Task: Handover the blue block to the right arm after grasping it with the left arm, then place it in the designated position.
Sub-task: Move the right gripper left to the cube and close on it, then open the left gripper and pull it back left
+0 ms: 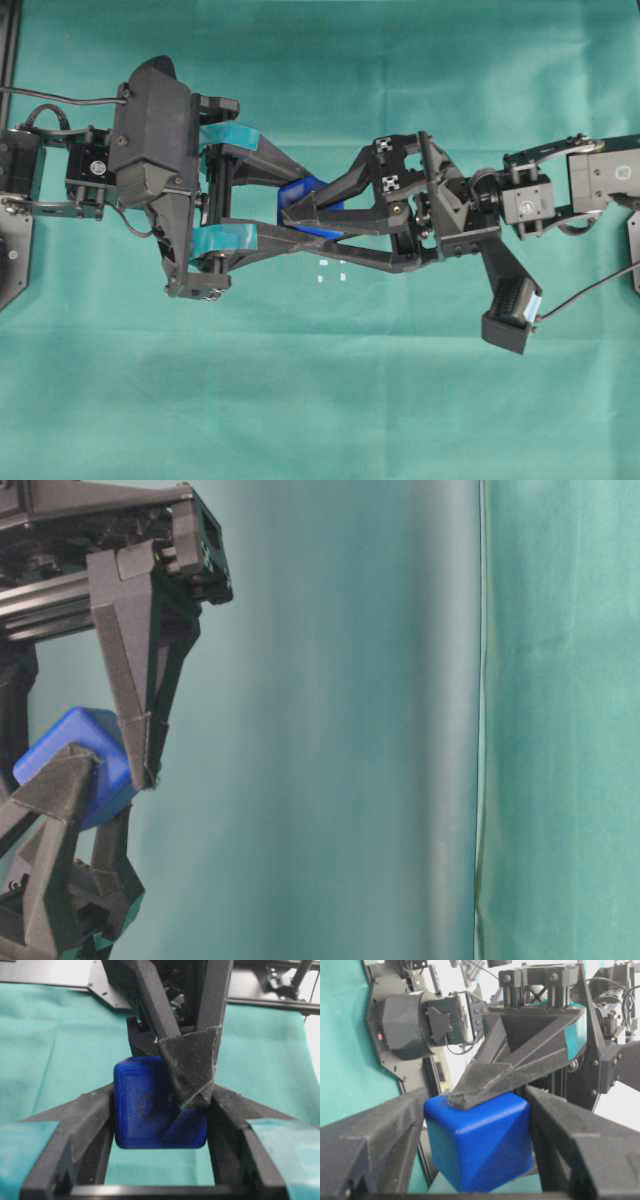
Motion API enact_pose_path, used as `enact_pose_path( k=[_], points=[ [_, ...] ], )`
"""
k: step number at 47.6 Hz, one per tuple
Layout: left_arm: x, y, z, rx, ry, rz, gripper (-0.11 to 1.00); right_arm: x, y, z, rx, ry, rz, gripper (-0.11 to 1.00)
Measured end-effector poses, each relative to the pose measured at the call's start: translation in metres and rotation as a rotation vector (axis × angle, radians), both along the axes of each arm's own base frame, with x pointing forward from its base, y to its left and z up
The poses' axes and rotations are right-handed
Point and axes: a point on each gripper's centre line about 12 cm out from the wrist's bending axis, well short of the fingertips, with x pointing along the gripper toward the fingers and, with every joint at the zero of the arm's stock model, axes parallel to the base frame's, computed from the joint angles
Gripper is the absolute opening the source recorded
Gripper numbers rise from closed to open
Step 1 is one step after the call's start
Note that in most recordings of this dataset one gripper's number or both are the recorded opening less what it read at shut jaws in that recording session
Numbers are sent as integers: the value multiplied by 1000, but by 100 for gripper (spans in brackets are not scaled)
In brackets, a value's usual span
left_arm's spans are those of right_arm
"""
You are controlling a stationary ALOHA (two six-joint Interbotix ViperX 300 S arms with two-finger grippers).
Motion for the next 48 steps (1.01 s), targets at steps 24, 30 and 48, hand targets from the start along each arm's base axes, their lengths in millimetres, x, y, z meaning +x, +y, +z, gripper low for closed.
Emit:
enact_pose_path(
  k=[24,30,48],
  points=[
    [-3,-6,1,-6,-3,-15,100,0,-1,0,2,-1,-2,64],
    [-5,-6,2,-6,-9,-15,100,0,-1,0,0,0,-2,64],
    [-16,-5,0,-6,3,-15,100,0,-1,0,2,0,-3,64]
  ],
)
